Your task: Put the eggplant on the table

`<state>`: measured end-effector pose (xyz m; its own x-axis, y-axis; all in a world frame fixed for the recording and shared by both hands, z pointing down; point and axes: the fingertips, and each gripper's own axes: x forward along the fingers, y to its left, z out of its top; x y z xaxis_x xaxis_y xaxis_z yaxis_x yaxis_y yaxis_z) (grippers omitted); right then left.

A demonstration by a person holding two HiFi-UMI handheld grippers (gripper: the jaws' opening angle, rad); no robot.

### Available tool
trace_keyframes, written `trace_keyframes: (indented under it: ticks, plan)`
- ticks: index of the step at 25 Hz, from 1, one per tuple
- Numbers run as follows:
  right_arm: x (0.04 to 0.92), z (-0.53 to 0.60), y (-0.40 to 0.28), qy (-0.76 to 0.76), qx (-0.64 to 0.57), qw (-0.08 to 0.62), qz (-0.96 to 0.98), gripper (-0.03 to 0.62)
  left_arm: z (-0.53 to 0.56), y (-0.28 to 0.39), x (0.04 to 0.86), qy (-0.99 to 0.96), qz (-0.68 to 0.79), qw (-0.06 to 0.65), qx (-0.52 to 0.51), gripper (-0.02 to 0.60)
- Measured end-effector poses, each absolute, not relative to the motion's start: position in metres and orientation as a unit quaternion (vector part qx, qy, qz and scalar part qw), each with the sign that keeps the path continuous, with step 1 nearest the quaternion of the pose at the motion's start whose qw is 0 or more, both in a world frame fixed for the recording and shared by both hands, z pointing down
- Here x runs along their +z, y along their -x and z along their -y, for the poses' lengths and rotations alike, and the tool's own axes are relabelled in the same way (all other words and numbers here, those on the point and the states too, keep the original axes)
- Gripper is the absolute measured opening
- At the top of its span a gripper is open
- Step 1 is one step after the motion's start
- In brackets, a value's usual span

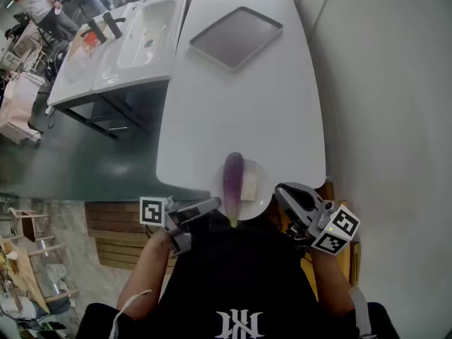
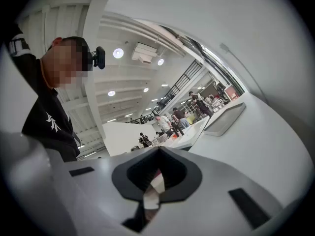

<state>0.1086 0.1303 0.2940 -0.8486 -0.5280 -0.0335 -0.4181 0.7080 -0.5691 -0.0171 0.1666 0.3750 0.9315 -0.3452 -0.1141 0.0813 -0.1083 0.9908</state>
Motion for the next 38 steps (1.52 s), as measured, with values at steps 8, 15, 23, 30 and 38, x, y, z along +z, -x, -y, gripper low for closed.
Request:
trace_keyframes:
  ticks: [8, 15, 23, 30, 38]
  plan:
    - [0.292, -0.126, -0.102, 0.275, -0.271, 0.090, -0.918, 0.003, -0.158, 0.029, 0.367, -0.726, 0.096, 0.657, -0.178, 0.023]
    - [0.298, -0.118, -0.093, 0.278, -0.278, 0.089, -0.915, 0.004, -0.154, 0.044, 0.367, -0.725, 0.101, 0.654, -0.191, 0.023]
    - [0.321, -0.107, -0.092, 0.288, -0.331, 0.079, -0.895, 0.060, -0.154, 0.052, 0.364, -0.726, 0.102, 0.650, -0.201, 0.023]
    - [0.333, -0.106, -0.087, 0.247, -0.437, 0.085, -0.861, 0.164, -0.152, 0.056, 0.353, -0.728, 0.106, 0.646, -0.205, 0.023]
    - [0.336, -0.117, -0.054, 0.206, -0.496, 0.062, -0.841, 0.133, -0.153, 0.068, 0.332, -0.735, 0.107, 0.636, -0.207, 0.023]
